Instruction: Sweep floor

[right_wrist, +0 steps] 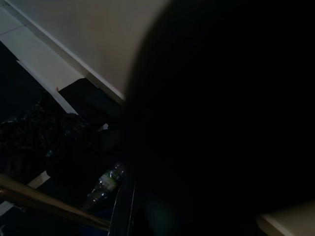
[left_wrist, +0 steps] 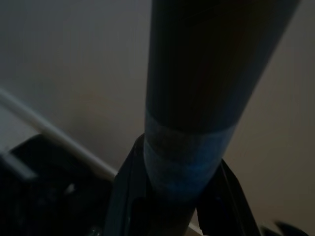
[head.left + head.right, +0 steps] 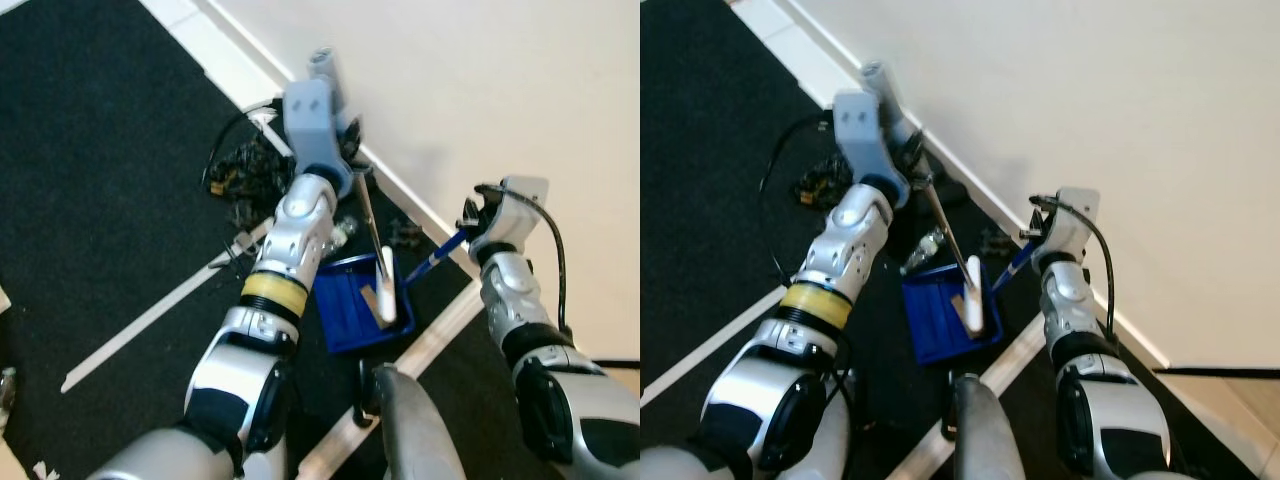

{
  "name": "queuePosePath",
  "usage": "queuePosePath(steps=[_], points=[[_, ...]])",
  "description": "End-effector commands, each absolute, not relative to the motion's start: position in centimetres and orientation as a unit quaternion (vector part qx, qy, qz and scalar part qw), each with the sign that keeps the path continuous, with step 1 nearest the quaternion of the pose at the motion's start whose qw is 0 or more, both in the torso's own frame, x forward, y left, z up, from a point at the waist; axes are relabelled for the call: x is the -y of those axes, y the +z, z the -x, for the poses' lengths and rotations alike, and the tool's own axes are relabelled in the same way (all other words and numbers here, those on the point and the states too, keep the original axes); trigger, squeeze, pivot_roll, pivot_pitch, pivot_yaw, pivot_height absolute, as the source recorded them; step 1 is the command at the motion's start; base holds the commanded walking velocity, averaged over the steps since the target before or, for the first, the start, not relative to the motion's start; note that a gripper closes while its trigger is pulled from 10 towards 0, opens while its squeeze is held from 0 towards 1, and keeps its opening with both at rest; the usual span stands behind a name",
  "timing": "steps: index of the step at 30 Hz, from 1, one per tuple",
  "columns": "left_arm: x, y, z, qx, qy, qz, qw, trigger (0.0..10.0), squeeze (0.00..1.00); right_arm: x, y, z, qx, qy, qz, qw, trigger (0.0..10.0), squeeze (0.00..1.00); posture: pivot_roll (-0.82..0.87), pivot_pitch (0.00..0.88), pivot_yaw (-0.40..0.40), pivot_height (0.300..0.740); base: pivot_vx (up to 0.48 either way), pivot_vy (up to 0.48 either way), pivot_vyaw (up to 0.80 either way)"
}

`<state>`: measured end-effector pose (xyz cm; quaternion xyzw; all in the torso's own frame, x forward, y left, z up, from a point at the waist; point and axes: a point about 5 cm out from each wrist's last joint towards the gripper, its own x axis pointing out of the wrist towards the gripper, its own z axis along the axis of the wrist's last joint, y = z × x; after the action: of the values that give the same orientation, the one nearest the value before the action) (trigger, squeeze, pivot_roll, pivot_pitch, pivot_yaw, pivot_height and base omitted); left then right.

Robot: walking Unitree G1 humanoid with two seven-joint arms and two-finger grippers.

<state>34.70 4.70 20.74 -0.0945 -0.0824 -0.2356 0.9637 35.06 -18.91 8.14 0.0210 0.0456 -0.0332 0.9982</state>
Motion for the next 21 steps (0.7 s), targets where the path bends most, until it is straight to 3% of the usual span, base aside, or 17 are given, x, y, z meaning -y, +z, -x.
queuePosePath(steps=[1,5,13,16,18,21], points=[[-4.6,20.1,-34.0,0.066,-0.255,0.112,0.958,10.0,0.0,18.9,5.1,-33.4,-0.117,-0.028,-0.007,0.993,10.0,0.0,0.1,0.296,-0.092,0.74,0.0,0.0,0.0],[-9.3,21.7,-32.7,0.063,-0.272,0.102,0.955,10.0,0.0,18.9,5.1,-33.4,-0.118,-0.028,-0.011,0.993,10.0,0.0,0.11,0.29,-0.099,0.74,0.0,0.0,0.0],[-13.4,22.7,-31.4,0.058,-0.276,0.05,0.958,10.0,0.0,18.8,5.1,-33.5,-0.12,-0.026,-0.012,0.992,10.0,0.0,0.12,0.288,-0.111,0.74,0.0,0.0,0.0],[-16.6,23.4,-31.1,0.049,-0.243,0.02,0.969,10.0,0.0,18.6,5.2,-33.6,-0.12,-0.024,-0.014,0.992,10.0,0.0,0.12,0.283,-0.112,0.74,0.0,0.0,0.0],[-17.1,23.4,-31.0,0.048,-0.24,0.008,0.97,10.0,0.0,18.5,5.2,-33.6,-0.12,-0.024,-0.014,0.992,10.0,0.0,0.12,0.283,-0.112,0.74,0.0,0.0,0.0],[-19.6,23.6,-31.2,0.025,-0.19,-0.06,0.98,10.0,0.0,18.6,5.3,-33.7,-0.12,-0.023,-0.015,0.992,10.0,0.0,0.12,0.278,-0.113,0.74,0.0,0.0,0.0]])
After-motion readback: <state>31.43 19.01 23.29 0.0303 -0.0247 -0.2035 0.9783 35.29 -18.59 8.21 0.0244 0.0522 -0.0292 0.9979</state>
